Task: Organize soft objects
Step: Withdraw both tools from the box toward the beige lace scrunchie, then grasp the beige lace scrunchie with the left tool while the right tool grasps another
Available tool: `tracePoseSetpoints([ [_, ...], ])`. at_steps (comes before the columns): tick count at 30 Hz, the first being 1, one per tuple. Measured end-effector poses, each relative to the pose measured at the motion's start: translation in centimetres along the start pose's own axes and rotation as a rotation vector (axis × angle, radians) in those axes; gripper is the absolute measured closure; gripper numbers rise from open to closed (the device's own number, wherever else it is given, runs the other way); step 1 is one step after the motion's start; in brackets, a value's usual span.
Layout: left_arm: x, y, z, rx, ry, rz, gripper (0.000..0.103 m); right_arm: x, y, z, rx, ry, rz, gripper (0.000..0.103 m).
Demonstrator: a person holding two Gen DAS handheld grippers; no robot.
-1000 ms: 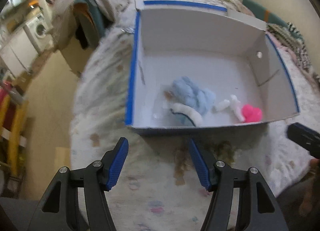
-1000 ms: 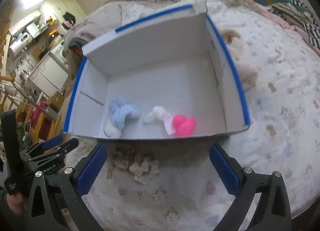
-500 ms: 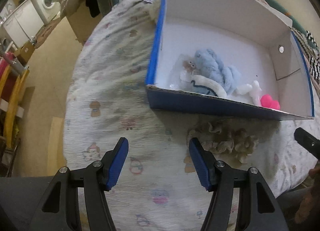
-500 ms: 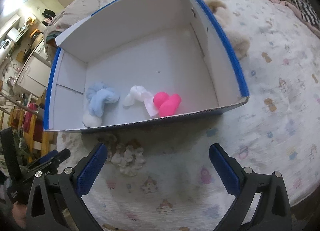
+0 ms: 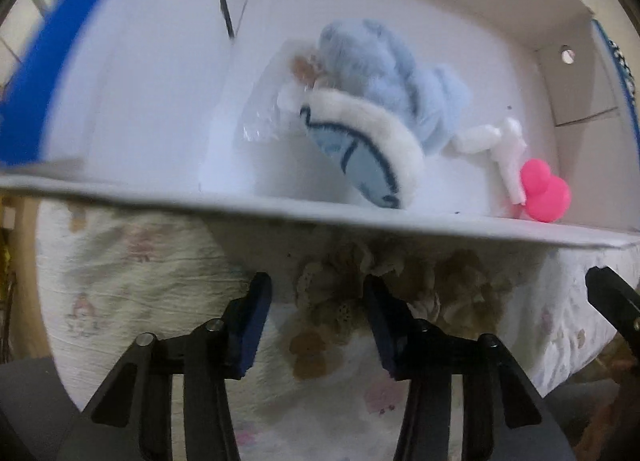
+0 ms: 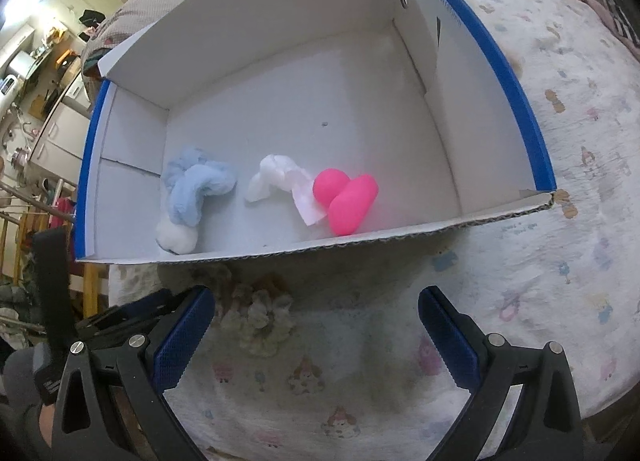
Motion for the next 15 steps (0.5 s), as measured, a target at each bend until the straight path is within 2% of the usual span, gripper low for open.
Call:
tracePoseSetpoints([
  [1, 0.0, -0.2, 0.1, -0.009, 0.004, -0.011, 0.075, 0.0, -0.1, 0.1, -0.001, 0.000, -0.004, 0.000],
  [2, 0.0, -0.4, 0.2, -0.034, 0.008, -0.027, 0.089, 0.0, -0.3, 0.1, -0.002, 0.000, -0.007, 0.000],
  [3, -0.2, -0.4, 0.3, -0.050, 0.008, -0.034, 0.092, 0.0, -0.4, 0.2, -0.001, 0.001, -0.013, 0.000],
  [9, -0.2, 1.9, -0.2, -0.074, 0.002, 0.020, 0.094, -0.3, -1.5, -0.3, 0.037, -0.014, -0.064, 0.000],
  [15, 0.0, 5.8, -2.7, -0.015, 0.022, 0.129, 0.094, -0.8, -2.1, -0.7, 0.076, -0.023, -0.098, 0.000],
])
Point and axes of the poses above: each gripper's, at about its wrist camera, not at the fingertips, and y roughly against the way its jaws point, z to its right, x to its top, the point moved 3 cm from there along -y, roughly the way its jaws point, and after that the axes turned 9 degrees about z, right-handed, at the moved point
